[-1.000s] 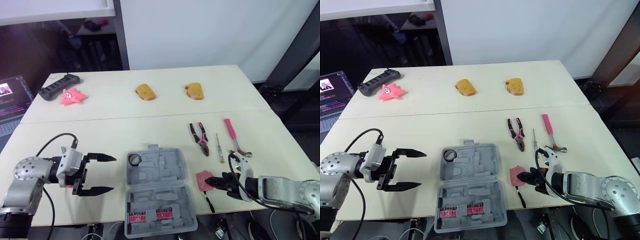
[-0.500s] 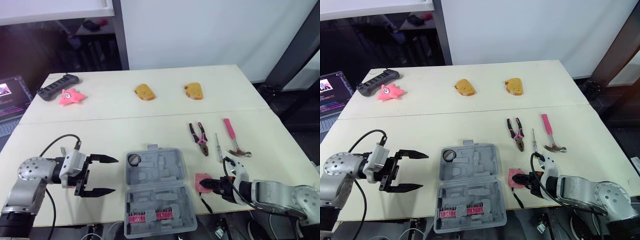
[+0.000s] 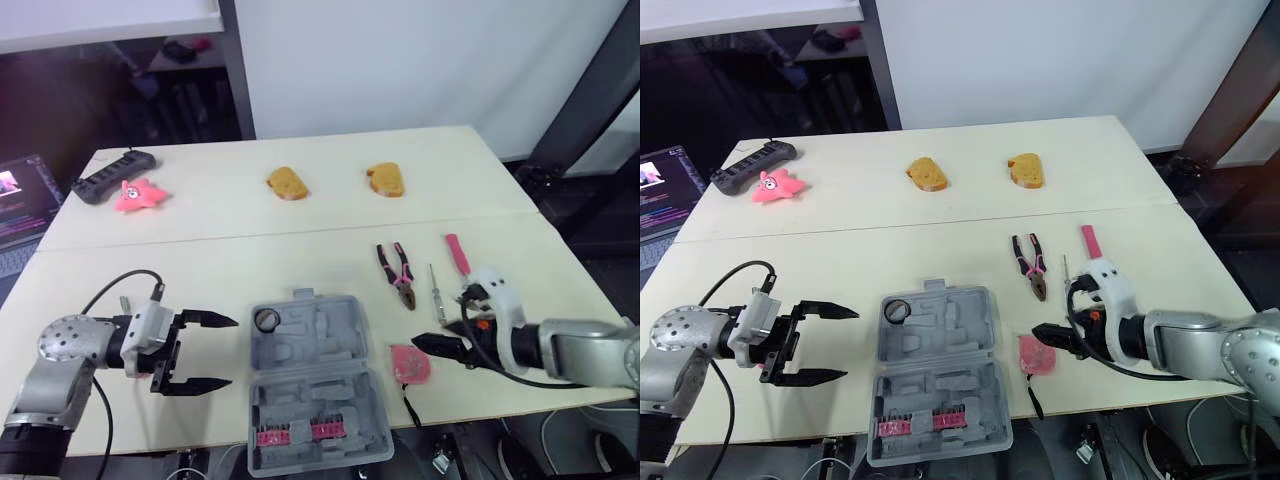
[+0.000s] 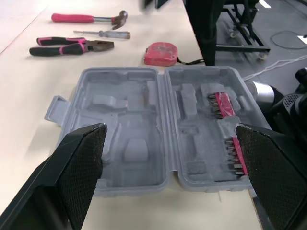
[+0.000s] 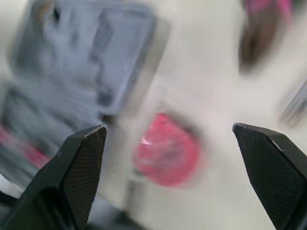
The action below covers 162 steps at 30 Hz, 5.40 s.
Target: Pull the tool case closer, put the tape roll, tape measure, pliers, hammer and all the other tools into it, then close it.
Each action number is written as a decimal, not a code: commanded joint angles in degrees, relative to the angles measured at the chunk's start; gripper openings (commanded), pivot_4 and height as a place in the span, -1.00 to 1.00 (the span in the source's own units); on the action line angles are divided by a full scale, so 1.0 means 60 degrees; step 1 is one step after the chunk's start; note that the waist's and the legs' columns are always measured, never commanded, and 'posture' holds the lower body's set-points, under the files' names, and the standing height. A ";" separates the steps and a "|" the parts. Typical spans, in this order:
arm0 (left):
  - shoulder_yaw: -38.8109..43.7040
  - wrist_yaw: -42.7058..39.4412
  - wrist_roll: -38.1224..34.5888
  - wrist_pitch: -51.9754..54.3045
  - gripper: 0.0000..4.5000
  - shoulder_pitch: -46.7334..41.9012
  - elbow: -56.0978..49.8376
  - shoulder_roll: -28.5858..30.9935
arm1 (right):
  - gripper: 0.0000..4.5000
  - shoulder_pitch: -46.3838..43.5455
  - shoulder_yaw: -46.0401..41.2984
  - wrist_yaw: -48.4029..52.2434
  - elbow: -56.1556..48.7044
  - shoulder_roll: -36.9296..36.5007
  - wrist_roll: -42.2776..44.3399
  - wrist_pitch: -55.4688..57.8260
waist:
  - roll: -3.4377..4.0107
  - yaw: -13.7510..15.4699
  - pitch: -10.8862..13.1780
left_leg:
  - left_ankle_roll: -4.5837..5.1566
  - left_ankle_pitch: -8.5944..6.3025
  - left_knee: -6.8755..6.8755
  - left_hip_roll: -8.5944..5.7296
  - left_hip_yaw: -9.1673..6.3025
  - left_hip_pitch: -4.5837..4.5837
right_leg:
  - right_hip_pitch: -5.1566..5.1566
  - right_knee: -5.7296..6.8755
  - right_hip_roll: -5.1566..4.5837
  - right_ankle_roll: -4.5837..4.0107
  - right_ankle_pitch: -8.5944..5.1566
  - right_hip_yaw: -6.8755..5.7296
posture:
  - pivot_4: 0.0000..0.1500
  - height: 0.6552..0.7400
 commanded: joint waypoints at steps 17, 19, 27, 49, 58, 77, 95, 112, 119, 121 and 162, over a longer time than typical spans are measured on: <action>0.0214 0.0570 -0.0086 -0.0130 1.00 0.0479 -0.0468 0.0191 | 0.98 -0.1676 0.2798 0.6122 0.3499 0.2820 -0.8887 -0.4900 | -0.0015 -0.0022 0.0010 | -0.0002 0.0000 0.0017 -0.0008 0.0064 0.0008 | 0.0004 -0.0007 -0.0033 -0.0030 0.0037 0.0039 | 1.00 1.00; 0.0213 0.0635 -0.0092 -0.0118 1.00 0.0497 -0.0503 0.0204 | 0.98 -0.1783 0.2838 0.6238 0.3703 0.3021 -0.9205 -0.4980 | -0.0015 -0.0026 0.0010 | -0.0002 0.0000 0.0019 -0.0009 0.0064 0.0008 | 0.0005 -0.0007 -0.0034 -0.0031 0.0037 0.0039 | 1.00 1.00; 0.0225 0.0783 -0.0100 -0.0167 1.00 0.0631 -0.0586 0.0229 | 0.98 -0.2023 0.2893 0.6615 0.3913 0.3725 -0.9794 -0.4650 | -0.0014 -0.0042 0.0010 | -0.0002 0.0000 0.0019 -0.0009 0.0063 0.0011 | 0.0006 -0.0001 -0.0032 -0.0028 0.0039 0.0038 | 1.00 1.00; 0.0053 0.1046 0.0060 -0.0242 1.00 0.0457 -0.0338 0.0127 | 0.29 -0.3971 0.1868 0.8087 0.1055 0.3815 -0.8423 -0.1267 | -0.0012 -0.0044 0.0010 | -0.0002 0.0000 0.0019 -0.0009 0.0057 0.0012 | 0.0005 0.0005 -0.0032 -0.0027 0.0040 0.0034 | 1.00 1.00; -0.0074 0.1109 0.0243 -0.0301 1.00 0.0011 0.0105 0.0074 | 0.29 -0.8165 0.5180 0.8082 0.1648 0.5140 -0.9290 0.3074 | -0.0009 -0.0057 0.0009 | -0.0002 0.0000 0.0016 -0.0008 0.0045 0.0005 | -0.0009 0.0015 -0.0031 -0.0030 0.0040 0.0023 | 1.00 1.00; -0.0077 0.1205 0.0340 -0.0460 1.00 0.0072 0.0203 -0.0004 | 0.29 -1.0321 0.8836 0.8024 0.5319 0.7811 -1.1631 0.1785 | -0.0010 -0.0133 0.0009 | -0.0004 0.0001 0.0019 -0.0018 0.0043 0.0004 | -0.0044 0.0091 -0.0038 -0.0034 0.0041 0.0022 | 1.00 1.00; -0.0004 0.1371 0.0241 -0.0373 1.00 0.0459 -0.0169 0.0069 | 0.29 -0.9992 0.8454 0.7888 0.6359 0.8664 -1.2226 0.1242 | -0.0009 -0.0331 0.0009 | -0.0006 0.0002 0.0020 -0.0017 0.0040 0.0001 | -0.0071 0.0137 -0.0037 -0.0044 0.0035 0.0023 | 1.00 1.00; -0.0077 0.1359 0.0254 -0.0227 1.00 0.0389 -0.0225 0.0077 | 0.29 -0.9782 0.8067 0.7670 0.6527 0.8972 -1.2416 0.1118 | -0.0009 -0.0336 0.0009 | -0.0006 0.0002 0.0019 -0.0017 0.0038 0.0000 | -0.0076 0.0139 -0.0036 -0.0046 0.0034 0.0023 | 1.00 1.00; -0.0094 0.1335 0.0267 -0.0196 1.00 0.0358 -0.0209 0.0071 | 0.29 -0.9761 0.7580 0.7887 0.6027 0.8754 -1.2251 0.1409 | -0.0009 -0.0334 0.0009 | -0.0006 0.0002 0.0019 -0.0017 0.0037 0.0000 | -0.0076 0.0139 -0.0036 -0.0045 0.0034 0.0023 | 1.00 1.00; -0.0095 0.1340 0.0273 -0.0204 1.00 0.0359 -0.0199 0.0064 | 0.29 -0.9726 0.7446 0.7938 0.5881 0.8673 -1.2196 0.1520 | -0.0009 -0.0331 0.0009 | -0.0006 0.0002 0.0019 -0.0017 0.0037 -0.0001 | -0.0076 0.0139 -0.0036 -0.0046 0.0034 0.0023 | 1.00 1.00; -0.0109 0.1412 0.0283 -0.0176 1.00 0.0476 -0.0310 0.0039 | 0.98 -0.8686 0.5776 0.8111 0.5243 0.8369 -1.1816 0.1301 | -0.0010 -0.0326 0.0009 | -0.0006 0.0002 0.0018 -0.0018 0.0035 0.0000 | -0.0075 0.0139 -0.0036 -0.0046 0.0034 0.0023 | 1.00 1.00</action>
